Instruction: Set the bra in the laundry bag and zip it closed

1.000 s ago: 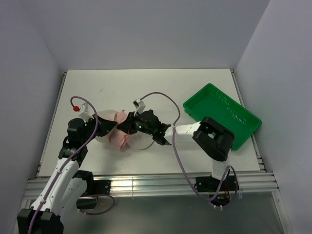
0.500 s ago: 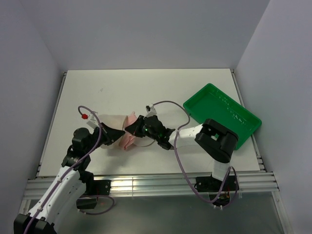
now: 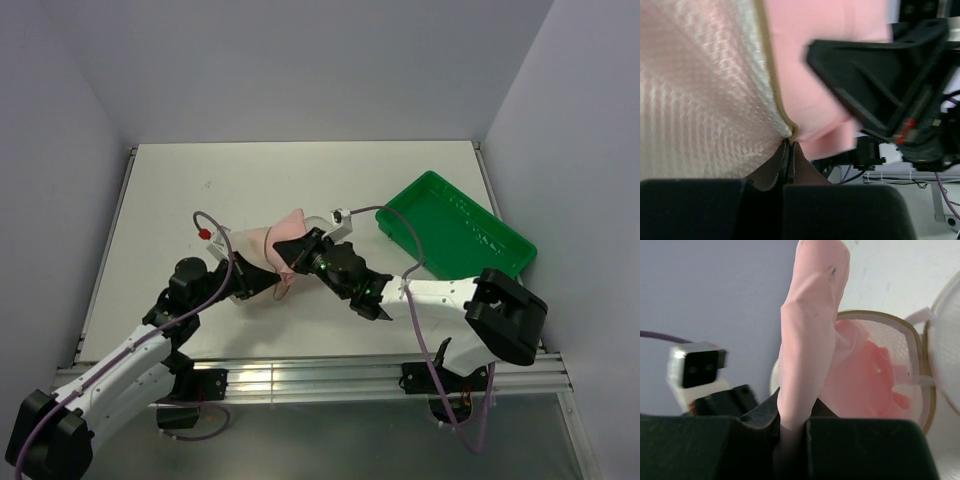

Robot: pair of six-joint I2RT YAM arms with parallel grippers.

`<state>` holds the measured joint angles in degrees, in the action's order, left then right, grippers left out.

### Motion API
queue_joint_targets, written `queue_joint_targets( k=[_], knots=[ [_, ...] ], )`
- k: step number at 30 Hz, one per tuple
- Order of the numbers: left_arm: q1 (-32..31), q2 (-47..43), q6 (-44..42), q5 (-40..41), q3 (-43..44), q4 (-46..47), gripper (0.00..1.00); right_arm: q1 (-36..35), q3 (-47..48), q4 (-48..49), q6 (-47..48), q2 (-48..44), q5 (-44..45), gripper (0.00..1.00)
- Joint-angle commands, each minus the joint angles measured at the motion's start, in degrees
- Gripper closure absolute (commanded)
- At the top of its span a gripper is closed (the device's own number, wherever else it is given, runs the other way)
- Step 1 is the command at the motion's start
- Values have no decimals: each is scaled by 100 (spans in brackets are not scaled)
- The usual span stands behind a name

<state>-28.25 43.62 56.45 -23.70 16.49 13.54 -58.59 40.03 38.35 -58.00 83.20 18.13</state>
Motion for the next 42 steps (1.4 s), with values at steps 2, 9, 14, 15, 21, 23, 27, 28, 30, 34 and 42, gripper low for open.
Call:
queue_joint_targets(
  k=[2,9,14,15,21,23,27,28,30,34,42],
  knots=[
    [-163,-335,182,147,-5,799,100,-56,-22,313,-10,407,341,100],
    [-163,-1074,455,392,-813,1071,100,-74,268,253,-159,1233,252,100],
    [-172,-1128,402,533,-1305,1598,100,-214,321,270,-212,1427,50,100],
    [-172,-1101,394,551,-1350,1686,100,-232,339,174,-168,1410,24,100],
    [-172,-829,367,551,-1412,2151,100,-294,532,-82,95,1278,-380,100],
    [-163,-767,481,473,-1429,2284,100,-302,550,49,43,1286,-441,100],
    [-172,-837,578,367,-1412,2443,100,-337,848,339,-334,1699,-942,100],
    [-172,-968,561,384,-1403,2312,100,-355,883,340,-387,1795,-1039,100],
    [-163,-1170,447,515,-1385,2066,100,-355,840,218,-440,1928,-1013,86],
    [-172,-1802,350,805,-1482,1257,100,-294,585,-212,-222,1595,-758,36],
    [-163,-2006,271,1078,-1623,905,100,-39,620,-1687,684,672,-767,21]
  ],
)
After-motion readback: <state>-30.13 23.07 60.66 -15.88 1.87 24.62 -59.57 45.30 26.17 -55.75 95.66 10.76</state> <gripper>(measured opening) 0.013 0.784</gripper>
